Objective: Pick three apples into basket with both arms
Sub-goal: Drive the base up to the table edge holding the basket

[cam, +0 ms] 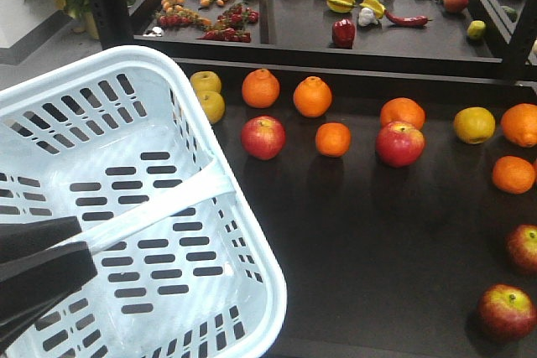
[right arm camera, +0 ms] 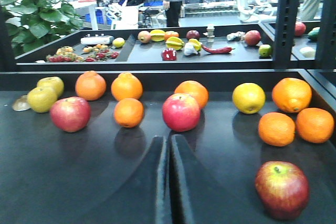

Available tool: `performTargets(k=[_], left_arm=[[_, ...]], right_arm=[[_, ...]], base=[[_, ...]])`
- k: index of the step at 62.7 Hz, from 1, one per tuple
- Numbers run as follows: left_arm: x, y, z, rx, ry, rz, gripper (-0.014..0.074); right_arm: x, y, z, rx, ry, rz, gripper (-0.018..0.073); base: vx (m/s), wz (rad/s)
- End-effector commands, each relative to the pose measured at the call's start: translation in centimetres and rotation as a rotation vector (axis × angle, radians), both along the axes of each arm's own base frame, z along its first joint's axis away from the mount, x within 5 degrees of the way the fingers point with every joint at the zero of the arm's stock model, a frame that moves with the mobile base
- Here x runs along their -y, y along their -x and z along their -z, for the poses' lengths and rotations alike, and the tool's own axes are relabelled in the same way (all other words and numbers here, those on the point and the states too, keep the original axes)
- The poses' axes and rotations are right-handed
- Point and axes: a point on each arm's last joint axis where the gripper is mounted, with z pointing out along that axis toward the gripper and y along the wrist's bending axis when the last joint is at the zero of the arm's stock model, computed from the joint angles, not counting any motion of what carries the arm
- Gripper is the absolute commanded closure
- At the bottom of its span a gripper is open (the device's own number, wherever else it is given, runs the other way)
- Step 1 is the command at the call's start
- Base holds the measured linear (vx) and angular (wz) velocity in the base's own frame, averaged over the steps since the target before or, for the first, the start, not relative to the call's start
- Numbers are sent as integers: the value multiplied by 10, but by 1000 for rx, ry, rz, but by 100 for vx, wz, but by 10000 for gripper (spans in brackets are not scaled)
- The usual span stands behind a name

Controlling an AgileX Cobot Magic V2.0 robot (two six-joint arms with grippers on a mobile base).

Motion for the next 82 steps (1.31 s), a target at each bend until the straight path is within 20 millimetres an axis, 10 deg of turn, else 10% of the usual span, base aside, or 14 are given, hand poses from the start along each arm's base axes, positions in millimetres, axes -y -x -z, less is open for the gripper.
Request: performTargets(k=[1,82], left_arm=[[-2,-2,-9,24,8,-37,602],[-2,-2,-9,23,8,-37,602]], right_arm=[[0,-1,-2,59,7,0,564],[0,-1,-2,59,7,0,564]], base=[[10,-14],[7,-15]])
